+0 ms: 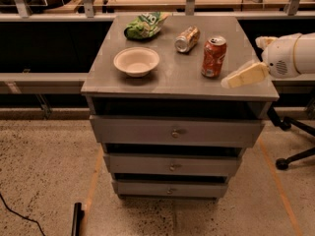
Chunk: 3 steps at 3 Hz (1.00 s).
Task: Move coke can near green rice chip bag
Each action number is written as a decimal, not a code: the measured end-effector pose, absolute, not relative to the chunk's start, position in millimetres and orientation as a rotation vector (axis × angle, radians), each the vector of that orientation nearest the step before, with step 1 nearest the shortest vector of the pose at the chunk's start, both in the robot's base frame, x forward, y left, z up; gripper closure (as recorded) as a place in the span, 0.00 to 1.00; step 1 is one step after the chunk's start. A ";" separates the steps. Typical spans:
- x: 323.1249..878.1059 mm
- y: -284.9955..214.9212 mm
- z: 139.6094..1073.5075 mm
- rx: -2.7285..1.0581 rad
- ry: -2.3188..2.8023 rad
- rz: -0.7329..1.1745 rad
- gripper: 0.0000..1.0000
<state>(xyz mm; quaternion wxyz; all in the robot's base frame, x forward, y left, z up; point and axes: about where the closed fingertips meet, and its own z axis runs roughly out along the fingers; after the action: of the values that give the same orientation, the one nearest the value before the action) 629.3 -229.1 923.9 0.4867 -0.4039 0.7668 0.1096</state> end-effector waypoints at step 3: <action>693.9 -201.2 890.1 -0.818 1.828 0.367 0.00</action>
Offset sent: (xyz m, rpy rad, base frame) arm 0.0728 -0.0026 -0.0376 0.1584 -0.0432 -0.1506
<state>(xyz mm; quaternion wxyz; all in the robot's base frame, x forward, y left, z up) 693.9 -201.2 890.1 0.5251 -0.3420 0.7640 0.1536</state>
